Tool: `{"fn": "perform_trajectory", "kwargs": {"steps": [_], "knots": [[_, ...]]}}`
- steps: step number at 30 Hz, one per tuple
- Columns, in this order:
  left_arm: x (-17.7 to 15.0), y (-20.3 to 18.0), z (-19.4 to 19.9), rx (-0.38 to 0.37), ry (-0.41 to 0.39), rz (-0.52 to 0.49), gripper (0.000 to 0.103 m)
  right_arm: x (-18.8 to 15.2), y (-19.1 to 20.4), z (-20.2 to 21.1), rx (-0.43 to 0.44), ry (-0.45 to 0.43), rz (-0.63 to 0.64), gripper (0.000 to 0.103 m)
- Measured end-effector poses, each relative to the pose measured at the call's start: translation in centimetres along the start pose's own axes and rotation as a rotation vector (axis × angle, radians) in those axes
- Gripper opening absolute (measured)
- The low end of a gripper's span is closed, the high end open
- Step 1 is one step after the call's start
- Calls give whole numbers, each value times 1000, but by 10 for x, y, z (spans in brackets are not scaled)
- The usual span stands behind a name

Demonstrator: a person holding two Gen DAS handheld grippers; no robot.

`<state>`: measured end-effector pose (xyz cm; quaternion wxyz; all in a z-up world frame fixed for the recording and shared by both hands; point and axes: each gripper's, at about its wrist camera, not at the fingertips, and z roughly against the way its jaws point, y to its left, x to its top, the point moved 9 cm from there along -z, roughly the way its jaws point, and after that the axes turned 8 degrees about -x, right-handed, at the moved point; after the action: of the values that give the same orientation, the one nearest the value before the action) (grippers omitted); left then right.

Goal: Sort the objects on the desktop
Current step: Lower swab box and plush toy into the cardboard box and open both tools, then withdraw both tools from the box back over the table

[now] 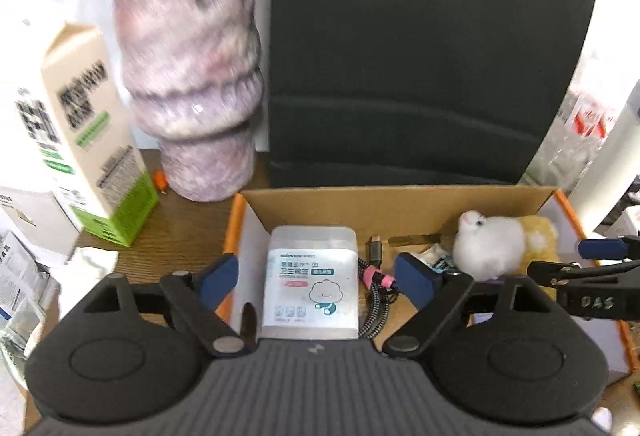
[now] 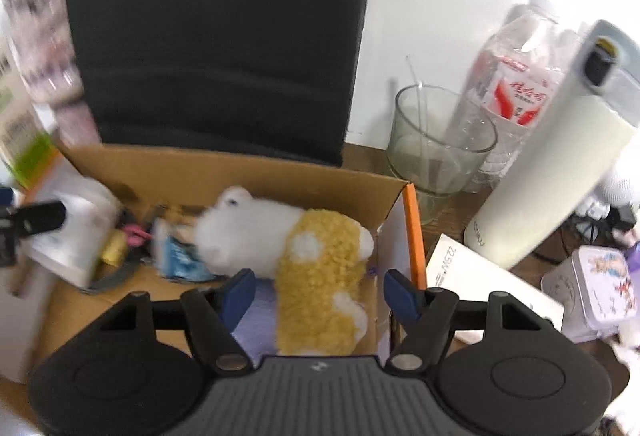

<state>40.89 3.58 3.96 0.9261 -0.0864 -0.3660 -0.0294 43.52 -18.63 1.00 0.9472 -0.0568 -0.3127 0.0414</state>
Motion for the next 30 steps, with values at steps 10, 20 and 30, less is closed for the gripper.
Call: {"fn": "perform_trajectory", "kwargs": {"steps": [10, 20, 30], "knots": [[-35, -25, 91, 18, -26, 36, 103, -42, -9, 102, 117, -12, -98, 78], [-155, -28, 193, 28, -164, 34, 103, -162, -10, 205, 107, -253, -106, 82], [-294, -68, 276, -21, -338, -40, 103, -318, 10, 276, 95, -453, -92, 83]]}}
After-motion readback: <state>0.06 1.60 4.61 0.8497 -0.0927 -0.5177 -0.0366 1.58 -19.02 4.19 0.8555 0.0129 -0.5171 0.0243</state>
